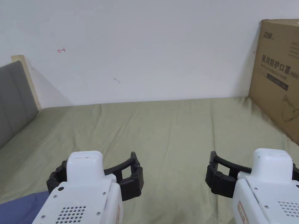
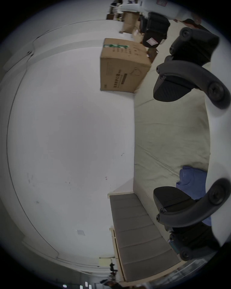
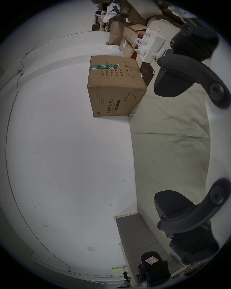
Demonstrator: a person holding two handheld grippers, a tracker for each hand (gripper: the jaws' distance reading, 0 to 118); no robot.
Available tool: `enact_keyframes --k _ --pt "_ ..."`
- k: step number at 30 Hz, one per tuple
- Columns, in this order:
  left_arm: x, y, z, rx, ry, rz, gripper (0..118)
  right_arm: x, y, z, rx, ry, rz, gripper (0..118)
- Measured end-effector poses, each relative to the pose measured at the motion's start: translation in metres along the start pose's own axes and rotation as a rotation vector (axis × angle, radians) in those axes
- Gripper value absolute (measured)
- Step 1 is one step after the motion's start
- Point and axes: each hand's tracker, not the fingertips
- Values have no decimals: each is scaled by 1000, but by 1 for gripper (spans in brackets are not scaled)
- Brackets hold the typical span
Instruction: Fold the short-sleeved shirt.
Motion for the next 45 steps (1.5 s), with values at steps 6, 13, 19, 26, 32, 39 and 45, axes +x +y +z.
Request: enact_keyframes --k 6,13,19,26,32,39,45 --pt "0 -5 3 -76 25 -64 11 -6 -9 2 -43 -74 84 66" --pt "-2 -13 5 -85 12 -32 0 -9 -16 5 -21 -104 151 0" --pt "-5 -11 2 -104 -6 5 0 -10 -9 6 -23 -85 155 0" --pt "-50 -1 20 -115 115 44 0 -44 -1 5 -30 95 169 0" --pt "-112 -3 64 -137 347 19 0 -111 -15 3 -78 324 184 0" --pt "-160 -10 99 -176 507 78 0 -176 -30 12 -121 508 225 0" --pt "-164 -22 94 -258 531 48 0 -188 -35 12 -154 546 231 0"
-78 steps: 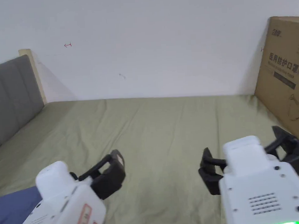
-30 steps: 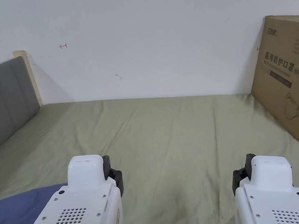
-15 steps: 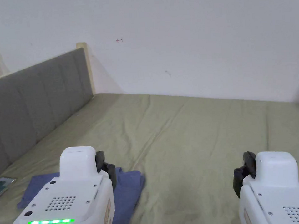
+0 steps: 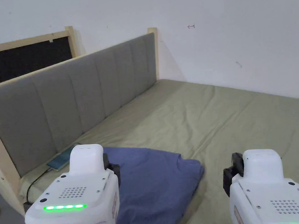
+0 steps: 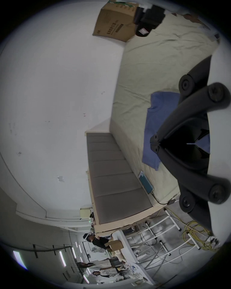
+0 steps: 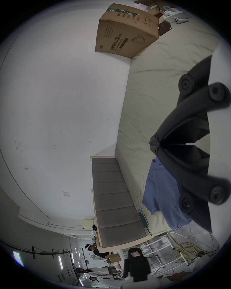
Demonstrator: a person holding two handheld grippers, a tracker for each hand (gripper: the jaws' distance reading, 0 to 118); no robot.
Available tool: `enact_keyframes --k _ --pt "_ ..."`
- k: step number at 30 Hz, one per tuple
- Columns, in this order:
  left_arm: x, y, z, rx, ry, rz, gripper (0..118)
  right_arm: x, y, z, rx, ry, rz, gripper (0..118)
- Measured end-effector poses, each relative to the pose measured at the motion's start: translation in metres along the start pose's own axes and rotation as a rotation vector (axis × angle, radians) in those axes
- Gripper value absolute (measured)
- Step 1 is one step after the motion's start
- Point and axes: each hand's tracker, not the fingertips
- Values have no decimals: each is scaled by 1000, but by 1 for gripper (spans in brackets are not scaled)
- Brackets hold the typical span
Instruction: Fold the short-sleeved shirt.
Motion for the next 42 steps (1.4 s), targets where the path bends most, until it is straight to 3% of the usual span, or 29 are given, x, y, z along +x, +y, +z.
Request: enact_keyframes --k 4,5,6,8,9,11,18,19,21,22,23,25,27,29,33,38,42 --pt "8 -19 -31 -183 -109 -5 0 6 -6 -3 -33 -8 -12 0" --pt "10 -27 -42 -237 -139 9 10 9 -8 -3 -45 -16 -18 0" --pt "14 -35 -52 -286 -162 16 30 11 -10 -3 -56 -18 -24 0" --pt "22 -54 -75 -354 -191 21 99 17 -15 -5 -77 -27 -37 0" --pt "28 -64 -88 -419 -200 4 118 19 -17 -6 -90 -34 -42 0" --pt "39 -76 -104 -491 -203 -24 112 24 -21 -7 -108 -43 -50 0" --pt "78 -109 -178 -721 -273 -87 111 41 -33 -18 -182 -82 -92 0" --pt "84 -118 -188 -745 -275 -105 101 43 -34 -20 -191 -85 -97 0" --pt "89 -132 -202 -806 -239 -129 97 48 -38 -24 -215 -87 -104 0" --pt "87 -133 -200 -773 -234 -132 89 49 -40 -25 -223 -90 -106 0" --pt "87 -133 -197 -764 -240 -115 69 51 -41 -25 -231 -94 -109 0" --pt "79 -121 -187 -710 -229 -104 11 54 -45 -27 -243 -97 -122 0" --pt "72 -114 -191 -713 -179 -96 10 57 -49 -31 -267 -101 -149 0" --pt "61 -113 -200 -794 -249 18 10 58 -51 -32 -284 -96 -182 0" --pt "55 -104 -200 -799 -256 111 10 61 -53 -28 -281 -93 -181 0" --pt "54 -64 -193 -749 -378 293 10 82 -48 -23 -273 -132 -207 0" --pt "93 -13 -191 -652 -454 220 10 110 -39 -13 -245 -202 -236 0"
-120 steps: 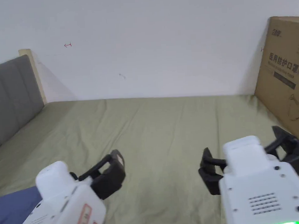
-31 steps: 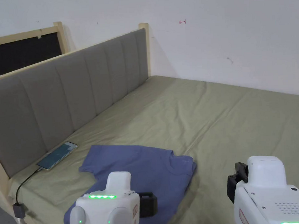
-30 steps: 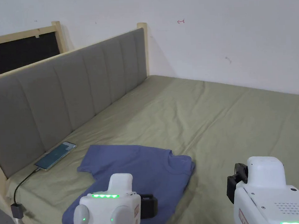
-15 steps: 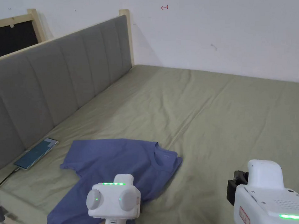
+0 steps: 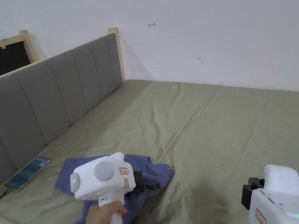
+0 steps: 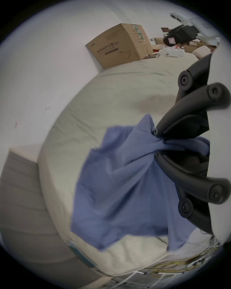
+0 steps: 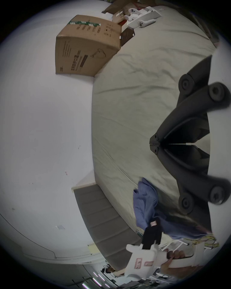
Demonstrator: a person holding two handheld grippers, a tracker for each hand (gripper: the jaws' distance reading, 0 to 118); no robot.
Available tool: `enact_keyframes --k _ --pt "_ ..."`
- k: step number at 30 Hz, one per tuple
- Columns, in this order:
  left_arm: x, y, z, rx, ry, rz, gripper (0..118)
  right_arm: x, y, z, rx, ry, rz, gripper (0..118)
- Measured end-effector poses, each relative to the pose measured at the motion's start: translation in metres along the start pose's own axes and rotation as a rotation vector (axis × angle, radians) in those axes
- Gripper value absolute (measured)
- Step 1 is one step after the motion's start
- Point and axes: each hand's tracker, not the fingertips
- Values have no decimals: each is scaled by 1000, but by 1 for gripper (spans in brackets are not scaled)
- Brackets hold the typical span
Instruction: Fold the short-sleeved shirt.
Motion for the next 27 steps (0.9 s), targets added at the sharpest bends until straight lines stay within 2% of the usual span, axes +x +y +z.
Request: enact_keyframes --k 4,8,10,13,16,19,21,23,24,25,26,27 --pt "77 23 -4 21 -132 -62 10 38 18 18 56 -77 -73 0" --pt "173 16 -22 -11 -282 -199 10 80 34 44 112 -189 -113 0" --pt "226 0 -28 -52 -439 -198 10 103 38 61 141 -252 -133 0" --pt "304 -37 -30 -108 -576 -383 10 135 39 86 166 -349 -167 0" --pt "362 -93 -42 -163 -598 -563 10 165 32 107 178 -428 -219 0" --pt "385 -155 -77 -359 -623 -594 10 191 18 119 159 -486 -286 0" --pt "386 -193 -98 -410 -579 -665 10 204 7 120 143 -493 -307 0" --pt "387 -224 -123 -464 -473 -756 10 209 -1 119 114 -505 -307 0" --pt "383 -234 -133 -488 -424 -758 11 211 -5 117 92 -512 -302 0" --pt "378 -241 -140 -496 -417 -748 14 212 -9 115 81 -509 -297 0" --pt "375 -243 -144 -504 -426 -754 25 213 -12 113 78 -504 -296 0" --pt "374 -243 -145 -514 -421 -753 45 213 -15 110 70 -497 -295 0"
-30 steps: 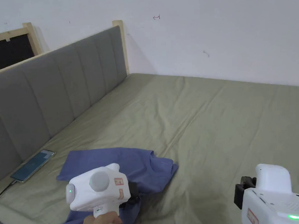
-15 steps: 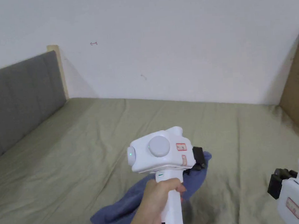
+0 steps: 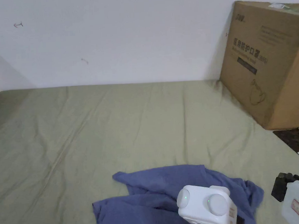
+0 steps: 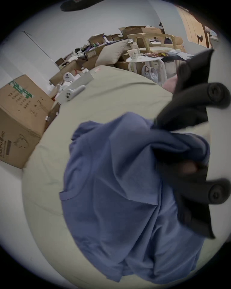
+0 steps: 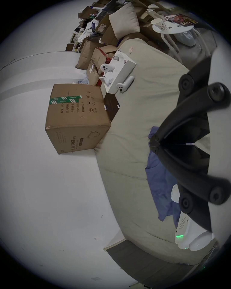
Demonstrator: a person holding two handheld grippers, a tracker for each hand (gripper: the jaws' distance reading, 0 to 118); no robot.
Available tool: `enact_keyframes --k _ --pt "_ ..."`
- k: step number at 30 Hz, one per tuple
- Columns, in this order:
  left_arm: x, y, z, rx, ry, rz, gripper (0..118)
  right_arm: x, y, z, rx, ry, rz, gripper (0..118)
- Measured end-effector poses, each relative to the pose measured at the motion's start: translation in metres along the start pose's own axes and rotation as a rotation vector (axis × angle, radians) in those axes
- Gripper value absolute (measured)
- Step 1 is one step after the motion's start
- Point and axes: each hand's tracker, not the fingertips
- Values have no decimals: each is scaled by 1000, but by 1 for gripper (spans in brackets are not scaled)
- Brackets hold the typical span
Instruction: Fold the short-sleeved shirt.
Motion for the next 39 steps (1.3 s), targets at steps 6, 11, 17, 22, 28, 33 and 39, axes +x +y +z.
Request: enact_keyframes --k 6,11,17,22,28,33,39 --pt "-10 12 53 95 4 4 112 -16 -6 -10 -48 45 8 0" --pt "-50 0 107 213 107 78 1 -36 -13 -8 -56 98 67 0" --pt "-109 -61 114 147 196 243 0 -61 -34 -8 -124 160 94 0" --pt "-161 -64 149 177 257 357 11 -76 -44 -24 -167 180 130 0" --pt "-249 -27 190 180 367 499 79 -87 -48 -45 -205 191 153 0" --pt "-297 -11 167 97 438 597 97 -92 -56 -61 -253 195 171 0" --pt "-291 -24 122 34 529 520 64 -94 -62 -69 -285 197 189 0"
